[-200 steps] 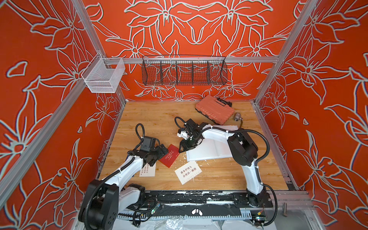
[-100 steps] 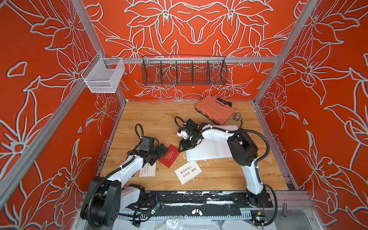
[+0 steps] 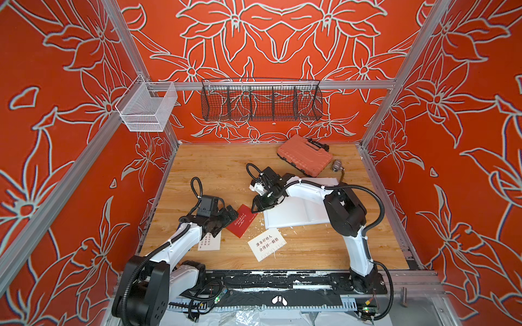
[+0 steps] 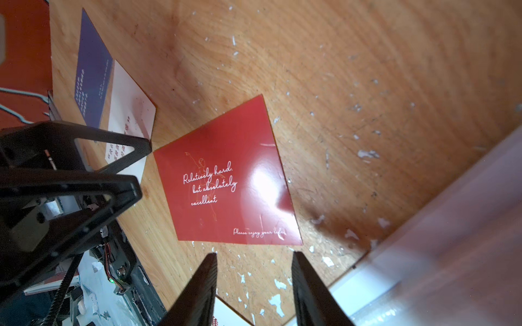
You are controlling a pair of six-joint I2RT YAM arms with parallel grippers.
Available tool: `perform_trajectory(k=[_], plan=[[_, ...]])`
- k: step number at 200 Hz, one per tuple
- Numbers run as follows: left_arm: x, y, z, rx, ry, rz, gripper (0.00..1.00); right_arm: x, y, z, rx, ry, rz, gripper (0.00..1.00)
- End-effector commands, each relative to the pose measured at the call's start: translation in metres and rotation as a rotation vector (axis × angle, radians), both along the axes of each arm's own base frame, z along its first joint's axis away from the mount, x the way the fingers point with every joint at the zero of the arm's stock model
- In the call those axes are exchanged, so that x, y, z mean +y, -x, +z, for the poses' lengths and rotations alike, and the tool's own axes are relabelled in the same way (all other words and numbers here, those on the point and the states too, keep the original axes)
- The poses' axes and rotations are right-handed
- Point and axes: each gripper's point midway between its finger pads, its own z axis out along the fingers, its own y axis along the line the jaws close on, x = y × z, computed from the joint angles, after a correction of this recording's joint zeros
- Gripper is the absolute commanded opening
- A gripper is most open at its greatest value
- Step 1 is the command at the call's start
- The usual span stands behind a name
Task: Place the photos into the photo albums
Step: Pick up the photo at the center of the board.
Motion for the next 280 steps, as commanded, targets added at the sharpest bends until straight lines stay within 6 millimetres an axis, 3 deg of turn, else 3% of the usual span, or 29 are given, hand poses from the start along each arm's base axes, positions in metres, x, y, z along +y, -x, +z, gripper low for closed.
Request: perform_trajectory(k=[1,116,184,243,280], plan=[[0.001,0.016,-0.018,0.085,-0.001,-0.009,0.97,0.009,0.005,0.005,-0.019,-0.004,0.021,0.46],[-0.001,0.03,-0.026,0.13,0.024,-0.021,0.97,-0.01,0.015,-0.044,0.089,0.141,-0.049,0.44],[-0.002,0.04,-0.029,0.177,0.047,-0.03,0.97,-0.012,0.017,-0.05,0.112,0.152,-0.067,0.43],[0.016,0.046,-0.027,0.193,-0.05,0.022,0.97,-0.01,0.016,-0.049,0.118,0.148,-0.066,0.43],[0.006,0.047,-0.038,0.202,0.028,0.031,0.97,-0.008,0.015,-0.047,0.118,0.145,-0.065,0.43]])
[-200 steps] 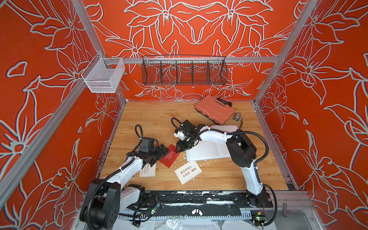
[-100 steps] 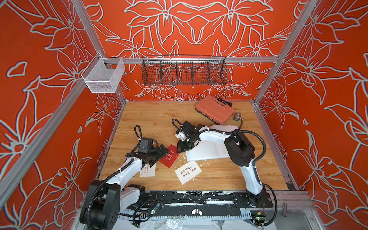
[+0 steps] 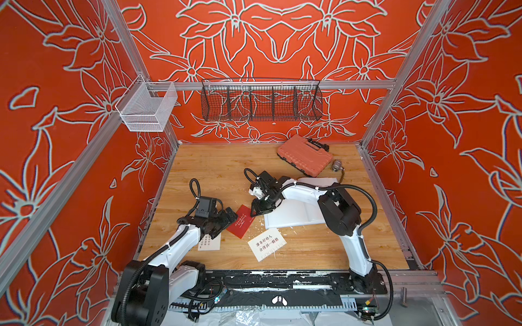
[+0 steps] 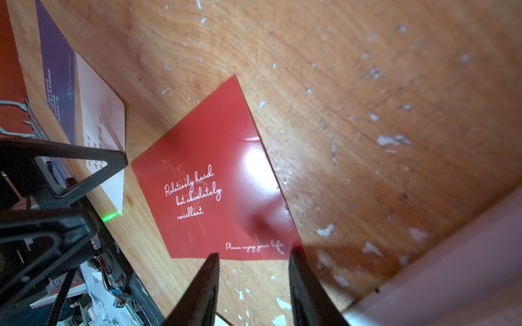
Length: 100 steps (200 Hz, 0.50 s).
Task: Place the photos into the photo albums
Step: Pick up the photo at the center of the board.
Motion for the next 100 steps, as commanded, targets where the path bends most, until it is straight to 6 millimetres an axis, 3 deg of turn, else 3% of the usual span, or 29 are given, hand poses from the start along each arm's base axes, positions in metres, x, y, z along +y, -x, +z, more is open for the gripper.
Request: perform_trajectory(k=[1,100], plan=[[0.003,0.036,-0.036,0.174,0.009,0.032,0.97,-0.011,0.006,-0.023,0.046,0.081,-0.015,0.43],[-0.015,0.026,-0.035,0.129,0.11,-0.011,0.97,-0.01,0.009,-0.028,0.059,0.08,-0.015,0.43]])
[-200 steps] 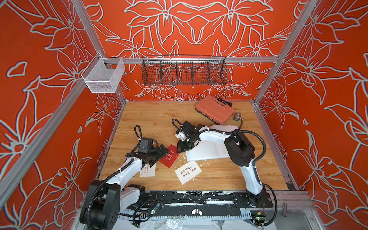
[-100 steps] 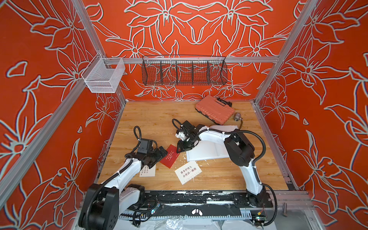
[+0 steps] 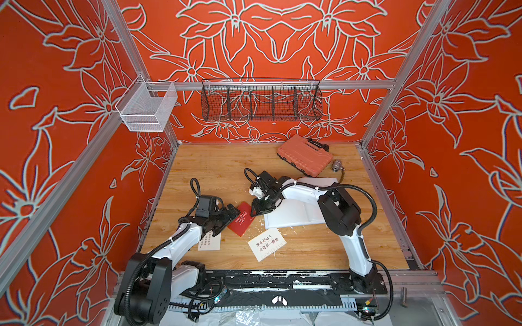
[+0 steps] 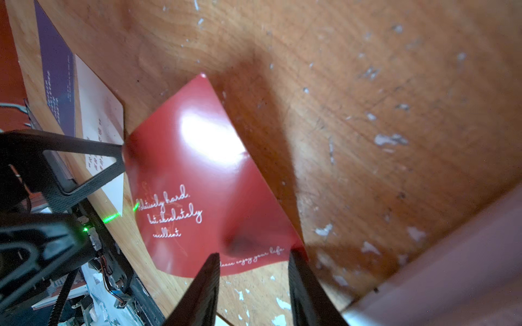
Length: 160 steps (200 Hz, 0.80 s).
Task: Place the photos into the photo albums
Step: Pick up the photo at the center of the board.
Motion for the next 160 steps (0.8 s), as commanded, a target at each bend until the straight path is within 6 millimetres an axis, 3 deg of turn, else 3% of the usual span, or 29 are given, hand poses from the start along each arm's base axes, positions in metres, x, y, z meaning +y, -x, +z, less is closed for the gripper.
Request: perform_trajectory(k=[1,68,160], plan=[[0.0,0.042,-0.037,0.18,0.011,0.001,0.97,-0.011,0.009,-0.027,0.056,0.079,-0.011,0.43],[-0.011,0.04,-0.024,0.102,0.138,0.015,0.97,-0.011,0.009,-0.029,0.06,0.082,-0.01,0.43],[-0.007,0.036,-0.012,0.065,0.252,0.135,0.97,-0.012,0.008,-0.03,0.059,0.092,-0.007,0.43]])
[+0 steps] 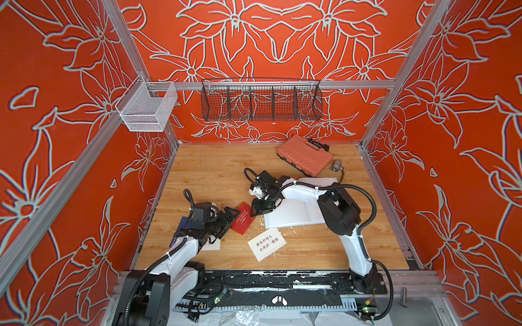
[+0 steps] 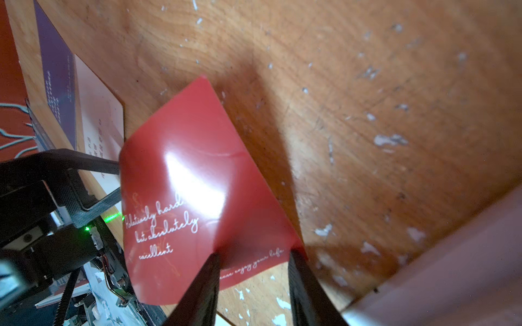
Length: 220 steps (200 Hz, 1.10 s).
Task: Place the photos into the photo albums
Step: Pick up the photo at the center of the board.
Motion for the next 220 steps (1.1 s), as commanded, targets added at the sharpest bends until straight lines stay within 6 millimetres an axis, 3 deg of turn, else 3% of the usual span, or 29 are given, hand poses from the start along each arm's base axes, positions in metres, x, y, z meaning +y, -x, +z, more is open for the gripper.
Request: perform_trajectory(k=[1,117,169,220], plan=[[-0.001,0.025,-0.022,0.149,0.05,0.038,0.97,-0.012,0.008,-0.029,0.05,0.089,-0.006,0.43],[0.022,0.032,-0.02,0.079,0.104,0.27,0.97,-0.012,0.009,-0.033,0.058,0.1,0.001,0.43],[0.012,0.027,-0.025,0.104,0.106,0.196,0.97,-0.01,0.008,-0.031,0.06,0.094,0.002,0.43],[0.009,0.017,-0.017,0.094,0.094,0.159,0.97,-0.01,0.006,-0.031,0.059,0.099,-0.007,0.43]])
